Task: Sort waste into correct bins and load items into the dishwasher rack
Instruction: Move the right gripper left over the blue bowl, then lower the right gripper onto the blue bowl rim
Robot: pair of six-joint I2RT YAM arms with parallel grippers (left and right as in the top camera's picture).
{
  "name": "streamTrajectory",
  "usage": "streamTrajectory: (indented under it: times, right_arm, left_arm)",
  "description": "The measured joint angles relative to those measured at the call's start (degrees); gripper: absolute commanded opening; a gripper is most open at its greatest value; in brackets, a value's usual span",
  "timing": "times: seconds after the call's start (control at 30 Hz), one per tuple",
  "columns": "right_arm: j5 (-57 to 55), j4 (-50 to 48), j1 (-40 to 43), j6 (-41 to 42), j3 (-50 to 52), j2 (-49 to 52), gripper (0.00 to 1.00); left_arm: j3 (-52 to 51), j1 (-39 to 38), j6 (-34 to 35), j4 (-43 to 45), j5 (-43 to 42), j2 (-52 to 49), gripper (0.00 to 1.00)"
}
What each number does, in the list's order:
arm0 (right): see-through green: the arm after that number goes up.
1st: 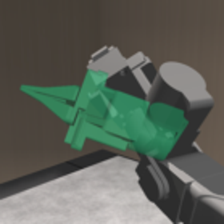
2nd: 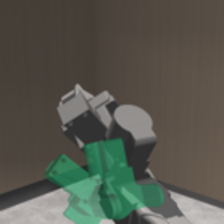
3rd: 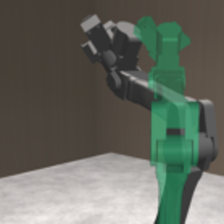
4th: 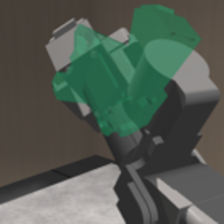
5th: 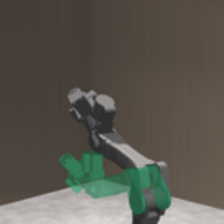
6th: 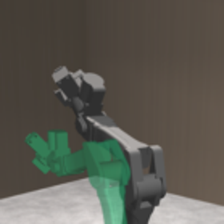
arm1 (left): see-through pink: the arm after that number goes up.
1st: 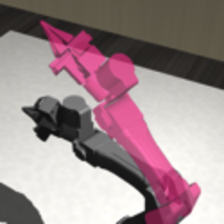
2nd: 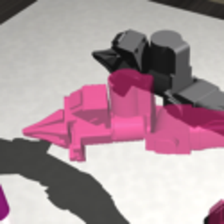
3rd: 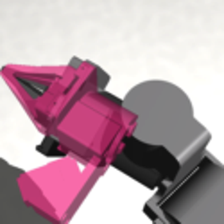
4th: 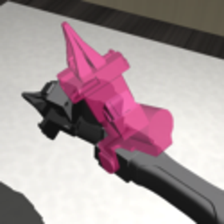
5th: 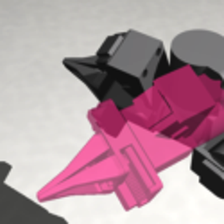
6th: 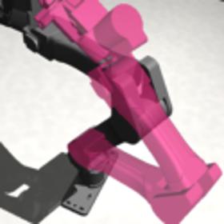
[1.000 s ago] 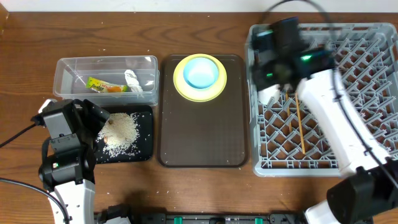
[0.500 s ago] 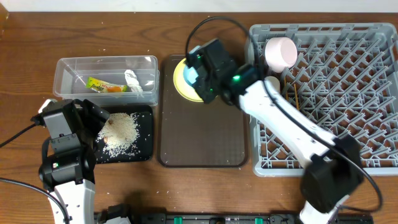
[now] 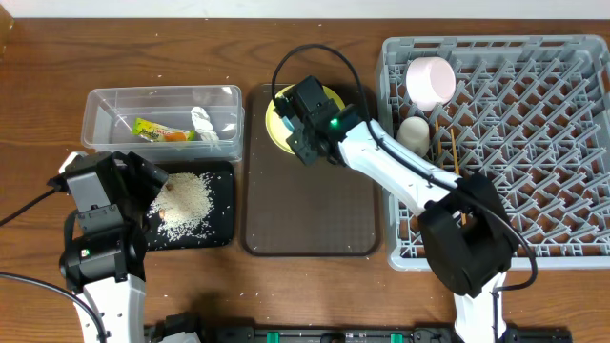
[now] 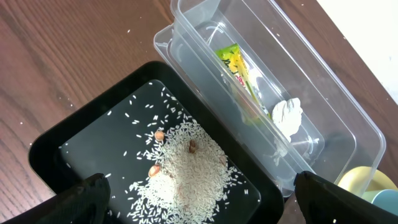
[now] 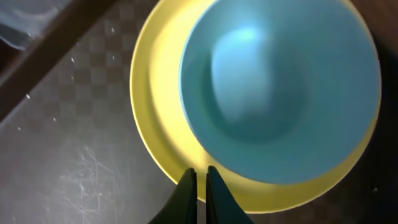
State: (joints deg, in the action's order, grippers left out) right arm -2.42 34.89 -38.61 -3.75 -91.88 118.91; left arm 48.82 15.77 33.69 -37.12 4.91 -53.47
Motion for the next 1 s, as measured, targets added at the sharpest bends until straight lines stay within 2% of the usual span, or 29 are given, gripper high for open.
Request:
streamTrajectory:
  times: [0.17,1.0]
  right_arm:
    - [0.0,0.3,-0.7,0.0,0.0,0.9,0.01]
    - [-1.4,-0.1,-1.0,0.0,0.9,3.5,0.01]
  left_arm:
    - [0.0,0.0,0.0,0.0,0.0,0.0,0.98]
    - [0.0,0.0,0.0,0.0,0.0,0.0,0.98]
